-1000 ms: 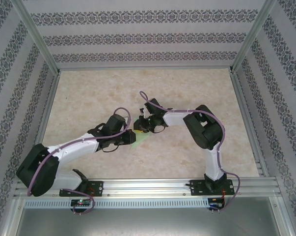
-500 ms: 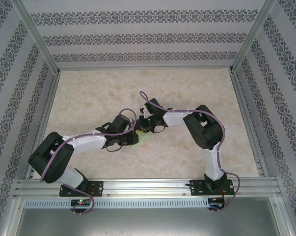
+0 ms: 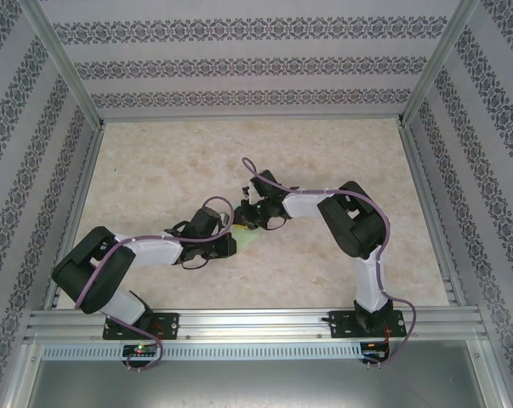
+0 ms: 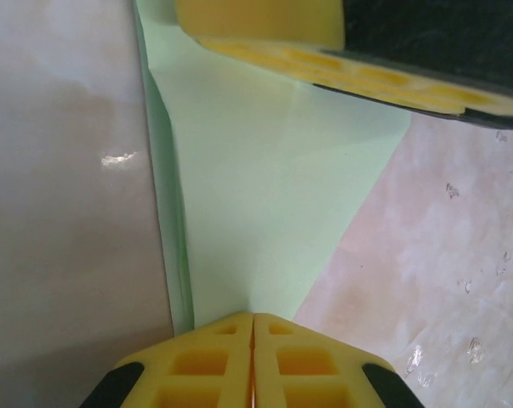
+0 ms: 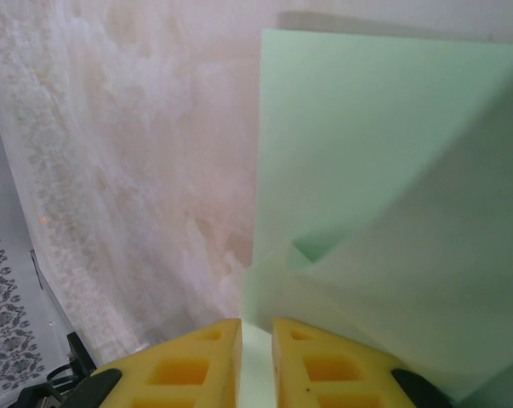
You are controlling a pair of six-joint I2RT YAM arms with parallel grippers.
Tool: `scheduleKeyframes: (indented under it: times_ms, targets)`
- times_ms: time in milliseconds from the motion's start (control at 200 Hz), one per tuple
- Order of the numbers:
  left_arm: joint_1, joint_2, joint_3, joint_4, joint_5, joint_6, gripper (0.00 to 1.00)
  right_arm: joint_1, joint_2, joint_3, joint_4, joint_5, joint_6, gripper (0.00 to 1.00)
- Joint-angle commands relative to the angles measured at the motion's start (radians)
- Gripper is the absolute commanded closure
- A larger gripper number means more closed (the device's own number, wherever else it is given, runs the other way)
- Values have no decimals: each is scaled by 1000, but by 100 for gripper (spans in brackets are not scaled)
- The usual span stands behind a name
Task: Fold a paper plane with a square sheet of paper (pick it up from the middle)
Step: Fourth fold the wing at the center of the table.
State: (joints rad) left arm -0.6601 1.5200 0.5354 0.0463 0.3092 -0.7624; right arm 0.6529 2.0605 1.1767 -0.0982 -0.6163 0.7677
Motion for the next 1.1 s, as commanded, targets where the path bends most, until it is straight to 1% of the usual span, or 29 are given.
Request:
scheduleKeyframes:
  times_ms: [0,175,270,435,525,604,684,794,929,1094]
  targets:
    - [5,18,-55,-111,-45,-4,92,5,62,-6,-76,90,0,82]
    - [4,-50,-81,-154,-41,15,91,5,71,-2,-82,94,-6,83]
    - [5,-67,-93,-155,-14,20,90,4,77,0,-81,96,-2,82]
    - [5,-65,-121,-122,83,26,89,4,79,-2,-78,99,1,83]
    - [4,-50,-117,-149,91,28,89,4,84,3,-79,94,1,83]
    - [5,-48,-120,-185,85,26,90,5,80,2,-83,95,-1,83]
    - [5,-65,-126,-235,43,21,90,4,76,0,-85,98,-1,83]
    - [4,-99,-132,-282,24,24,90,4,76,-3,-84,101,-1,83]
    - [5,-129,-138,-335,32,28,89,4,78,-6,-80,102,2,83]
    - [5,-130,-146,-392,22,29,90,4,79,-3,-82,100,2,83]
